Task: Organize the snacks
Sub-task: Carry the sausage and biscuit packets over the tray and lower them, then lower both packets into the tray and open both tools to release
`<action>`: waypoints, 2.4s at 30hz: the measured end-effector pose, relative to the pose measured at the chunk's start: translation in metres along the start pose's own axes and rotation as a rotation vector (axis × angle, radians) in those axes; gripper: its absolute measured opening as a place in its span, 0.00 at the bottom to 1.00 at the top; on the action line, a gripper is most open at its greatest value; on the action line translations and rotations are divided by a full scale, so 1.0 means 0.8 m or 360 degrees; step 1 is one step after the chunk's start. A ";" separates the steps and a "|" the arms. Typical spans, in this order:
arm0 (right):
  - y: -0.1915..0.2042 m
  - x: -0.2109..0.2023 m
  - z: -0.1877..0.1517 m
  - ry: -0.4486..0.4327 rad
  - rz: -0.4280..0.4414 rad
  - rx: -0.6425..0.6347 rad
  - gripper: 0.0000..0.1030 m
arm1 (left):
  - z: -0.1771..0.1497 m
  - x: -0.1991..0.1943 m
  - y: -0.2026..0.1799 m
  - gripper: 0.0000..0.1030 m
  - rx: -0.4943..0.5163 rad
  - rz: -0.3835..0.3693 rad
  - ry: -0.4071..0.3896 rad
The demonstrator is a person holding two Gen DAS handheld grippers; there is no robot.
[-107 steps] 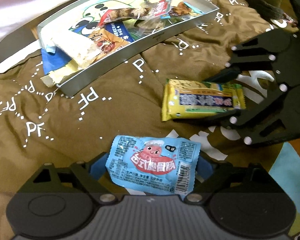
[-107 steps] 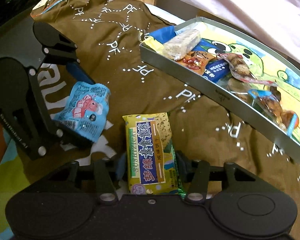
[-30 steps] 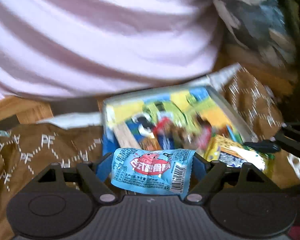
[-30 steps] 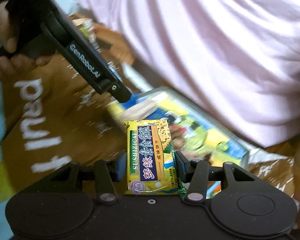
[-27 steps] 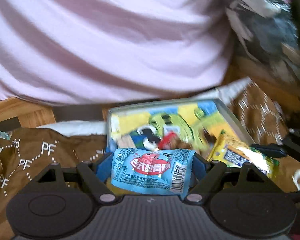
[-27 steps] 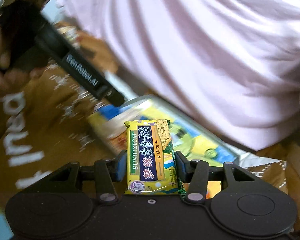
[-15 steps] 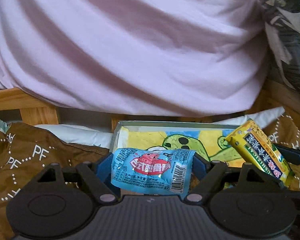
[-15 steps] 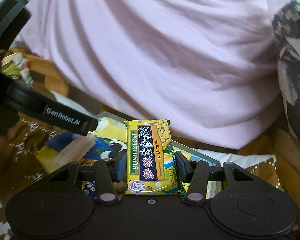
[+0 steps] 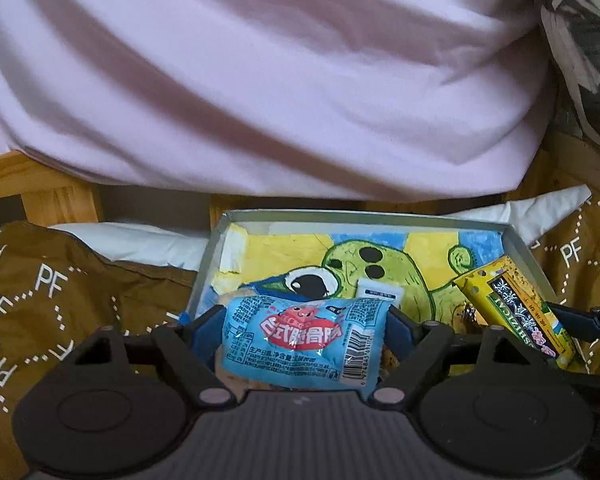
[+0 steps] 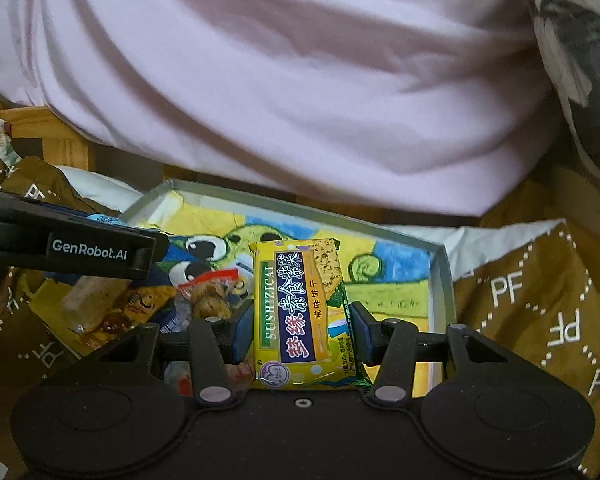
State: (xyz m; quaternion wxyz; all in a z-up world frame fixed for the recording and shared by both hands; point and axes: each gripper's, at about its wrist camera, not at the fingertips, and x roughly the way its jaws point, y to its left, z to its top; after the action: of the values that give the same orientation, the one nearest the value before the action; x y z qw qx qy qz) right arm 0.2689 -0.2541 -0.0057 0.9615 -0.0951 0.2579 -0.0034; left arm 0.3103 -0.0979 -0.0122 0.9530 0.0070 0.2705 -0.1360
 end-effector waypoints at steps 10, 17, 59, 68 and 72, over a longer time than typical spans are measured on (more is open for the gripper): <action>-0.012 0.014 -0.009 0.0063 -0.0013 0.0066 0.50 | -0.006 0.014 -0.006 0.82 0.0011 0.0019 0.0027; -0.014 0.022 -0.016 0.0113 -0.0011 0.0095 0.50 | -0.011 0.020 -0.008 0.82 0.0025 0.0031 0.0058; -0.018 0.028 -0.026 0.0183 0.0017 0.0140 0.56 | -0.026 0.029 -0.016 0.90 0.0069 0.0038 0.0137; -0.029 0.023 -0.028 0.0176 0.0023 0.0184 0.67 | -0.025 0.027 -0.012 0.93 0.0026 0.0020 0.0156; -0.034 0.018 -0.028 0.0155 0.0015 0.0207 0.74 | -0.024 0.026 -0.012 0.95 0.0022 0.0024 0.0163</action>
State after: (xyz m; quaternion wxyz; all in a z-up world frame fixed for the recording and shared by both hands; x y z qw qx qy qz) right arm 0.2715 -0.2859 -0.0265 0.9519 -0.0310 0.3041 -0.0202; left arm 0.3147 -0.1106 -0.0388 0.9389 0.0225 0.3178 -0.1301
